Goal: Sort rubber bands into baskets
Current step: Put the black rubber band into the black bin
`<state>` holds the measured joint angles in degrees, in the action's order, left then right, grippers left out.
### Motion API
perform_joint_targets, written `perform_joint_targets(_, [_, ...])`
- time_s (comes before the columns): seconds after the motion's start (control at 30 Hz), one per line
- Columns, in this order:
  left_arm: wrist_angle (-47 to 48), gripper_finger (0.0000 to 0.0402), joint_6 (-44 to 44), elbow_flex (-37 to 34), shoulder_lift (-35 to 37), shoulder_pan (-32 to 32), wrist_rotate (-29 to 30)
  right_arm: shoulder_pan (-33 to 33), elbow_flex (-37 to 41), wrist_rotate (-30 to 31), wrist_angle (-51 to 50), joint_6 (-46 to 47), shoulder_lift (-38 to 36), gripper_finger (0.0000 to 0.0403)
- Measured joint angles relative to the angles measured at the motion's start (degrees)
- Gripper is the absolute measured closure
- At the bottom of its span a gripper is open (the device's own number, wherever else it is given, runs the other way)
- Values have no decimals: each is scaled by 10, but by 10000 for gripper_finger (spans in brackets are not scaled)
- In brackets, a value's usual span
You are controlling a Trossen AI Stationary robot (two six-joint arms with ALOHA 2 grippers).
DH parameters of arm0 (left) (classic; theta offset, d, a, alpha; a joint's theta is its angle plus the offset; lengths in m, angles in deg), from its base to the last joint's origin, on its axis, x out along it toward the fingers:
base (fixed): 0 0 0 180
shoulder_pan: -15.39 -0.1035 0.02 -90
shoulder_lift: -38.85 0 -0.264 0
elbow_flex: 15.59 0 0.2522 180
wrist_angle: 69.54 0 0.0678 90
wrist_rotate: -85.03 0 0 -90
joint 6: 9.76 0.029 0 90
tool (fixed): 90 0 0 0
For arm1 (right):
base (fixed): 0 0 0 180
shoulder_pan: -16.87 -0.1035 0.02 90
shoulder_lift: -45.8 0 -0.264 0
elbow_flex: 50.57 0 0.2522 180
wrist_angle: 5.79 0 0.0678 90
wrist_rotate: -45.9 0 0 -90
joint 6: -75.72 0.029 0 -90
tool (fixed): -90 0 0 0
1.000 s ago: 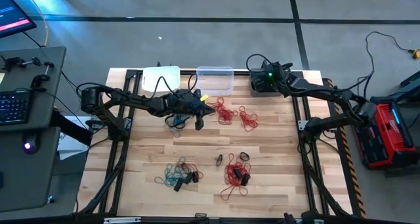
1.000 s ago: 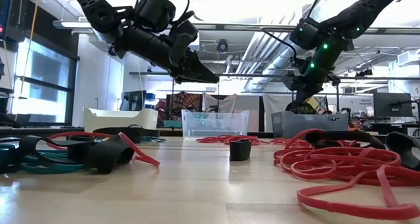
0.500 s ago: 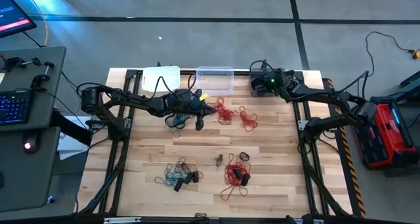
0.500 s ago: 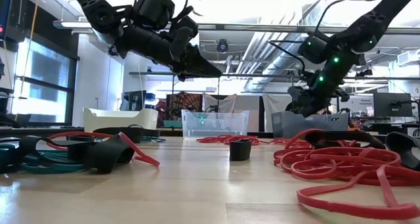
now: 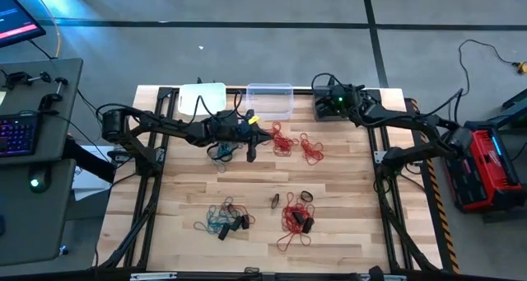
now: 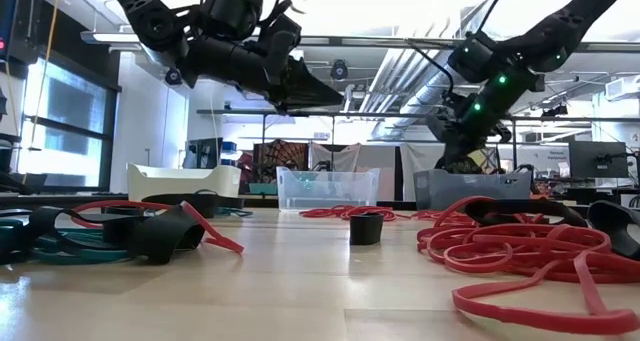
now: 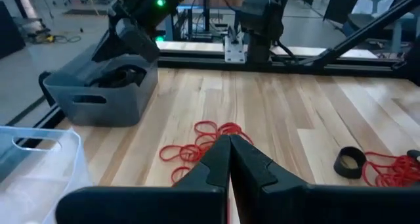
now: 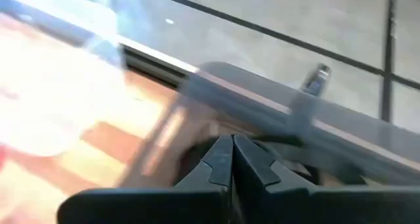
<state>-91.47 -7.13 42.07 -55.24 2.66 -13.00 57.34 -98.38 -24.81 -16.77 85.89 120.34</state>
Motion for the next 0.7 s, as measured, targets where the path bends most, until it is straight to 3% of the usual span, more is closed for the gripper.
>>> perform_joint_targets(0.33, [-67, 401, -6, 0, -60, 0, -18, -69, 9, -9, 71, -12, 0, 403])
perform_joint_targets(0.7, [-82, 401, -1, -20, -37, -5, -30, -115, 88, -23, 208, -33, 0, 403])
